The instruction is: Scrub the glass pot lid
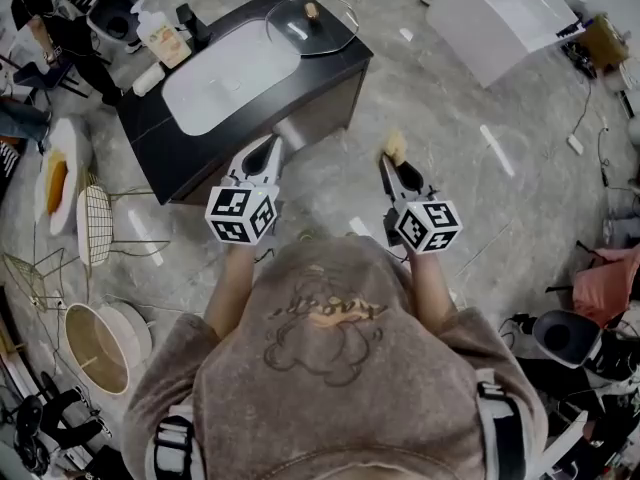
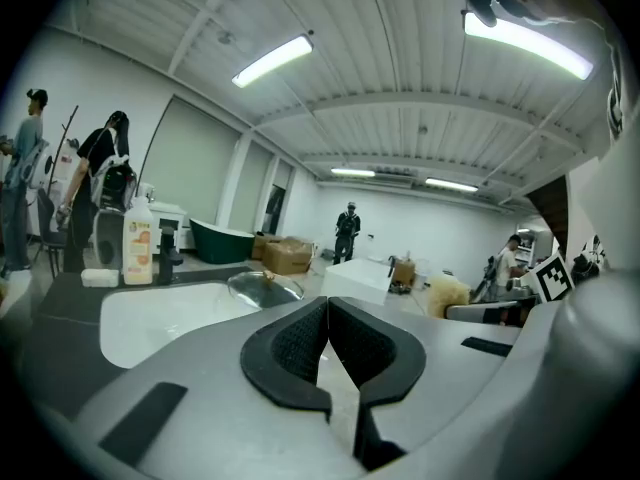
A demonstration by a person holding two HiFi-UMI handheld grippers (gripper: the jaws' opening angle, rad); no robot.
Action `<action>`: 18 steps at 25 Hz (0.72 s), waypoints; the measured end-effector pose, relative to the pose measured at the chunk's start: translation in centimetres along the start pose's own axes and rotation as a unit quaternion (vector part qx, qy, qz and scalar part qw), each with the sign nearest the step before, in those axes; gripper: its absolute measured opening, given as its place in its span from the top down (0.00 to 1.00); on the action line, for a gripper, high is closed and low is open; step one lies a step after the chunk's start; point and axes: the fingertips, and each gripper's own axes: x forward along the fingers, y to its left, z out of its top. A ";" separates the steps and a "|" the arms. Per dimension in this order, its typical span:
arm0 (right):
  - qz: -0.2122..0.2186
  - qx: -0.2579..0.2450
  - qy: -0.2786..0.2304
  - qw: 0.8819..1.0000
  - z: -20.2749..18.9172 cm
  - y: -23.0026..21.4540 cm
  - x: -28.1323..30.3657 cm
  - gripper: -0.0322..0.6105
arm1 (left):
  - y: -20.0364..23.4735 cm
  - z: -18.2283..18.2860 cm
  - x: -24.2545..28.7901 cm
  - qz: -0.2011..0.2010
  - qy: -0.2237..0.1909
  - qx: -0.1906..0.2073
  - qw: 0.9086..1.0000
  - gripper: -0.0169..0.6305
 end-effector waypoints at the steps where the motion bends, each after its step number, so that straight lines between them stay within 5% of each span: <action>1: -0.001 0.000 0.000 1.000 -0.1 0.3 0.3 0.86 | 0.3 -0.1 0.0 -0.004 0.001 0.001 1.000 0.95; 18: -0.006 -0.009 0.006 1.000 0.3 -1.0 8.2 0.86 | 5.8 0.0 5.1 -0.022 0.000 -0.010 1.000 0.95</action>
